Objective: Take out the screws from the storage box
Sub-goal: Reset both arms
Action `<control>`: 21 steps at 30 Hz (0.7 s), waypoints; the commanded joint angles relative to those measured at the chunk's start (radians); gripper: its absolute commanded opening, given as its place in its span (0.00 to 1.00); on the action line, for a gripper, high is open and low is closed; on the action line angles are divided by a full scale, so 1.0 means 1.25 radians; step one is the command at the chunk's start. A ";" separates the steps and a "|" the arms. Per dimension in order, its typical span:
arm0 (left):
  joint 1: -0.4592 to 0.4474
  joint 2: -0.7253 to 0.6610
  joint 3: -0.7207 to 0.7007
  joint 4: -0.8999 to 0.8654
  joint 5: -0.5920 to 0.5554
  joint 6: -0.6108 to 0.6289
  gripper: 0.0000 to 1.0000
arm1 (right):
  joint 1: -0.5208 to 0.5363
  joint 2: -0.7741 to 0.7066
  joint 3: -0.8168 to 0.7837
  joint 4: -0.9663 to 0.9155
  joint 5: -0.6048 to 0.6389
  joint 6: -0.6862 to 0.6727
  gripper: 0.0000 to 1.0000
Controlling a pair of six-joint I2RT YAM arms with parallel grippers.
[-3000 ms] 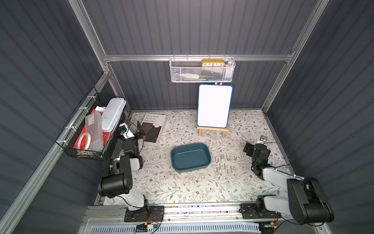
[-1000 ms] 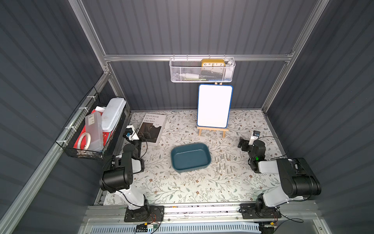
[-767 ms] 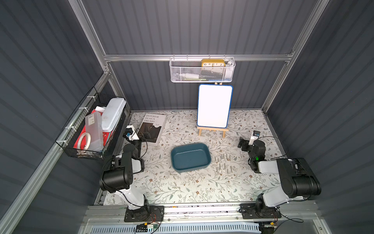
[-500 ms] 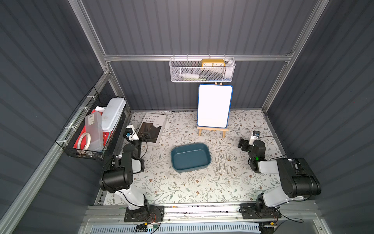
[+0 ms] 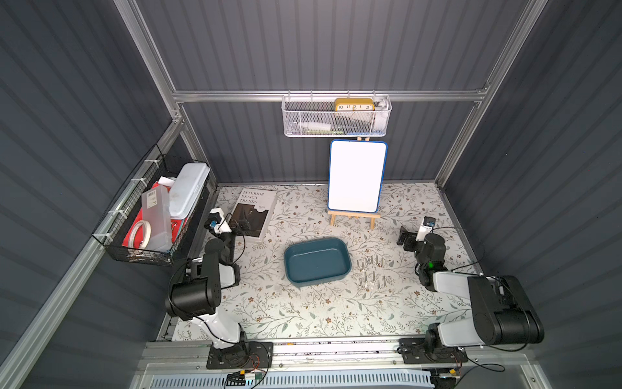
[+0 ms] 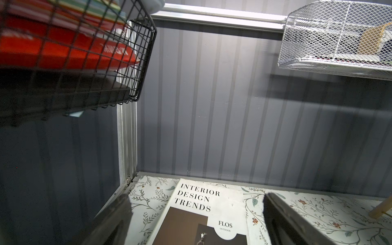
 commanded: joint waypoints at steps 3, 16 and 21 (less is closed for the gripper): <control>-0.004 -0.007 0.012 0.014 -0.006 0.011 0.99 | -0.001 0.088 0.018 0.059 -0.004 -0.005 0.99; -0.004 -0.007 0.012 0.015 -0.007 0.011 0.99 | -0.001 0.072 0.025 0.018 0.003 0.001 0.99; -0.004 -0.007 0.012 0.014 -0.006 0.010 0.99 | -0.001 0.072 0.025 0.018 0.003 0.001 0.99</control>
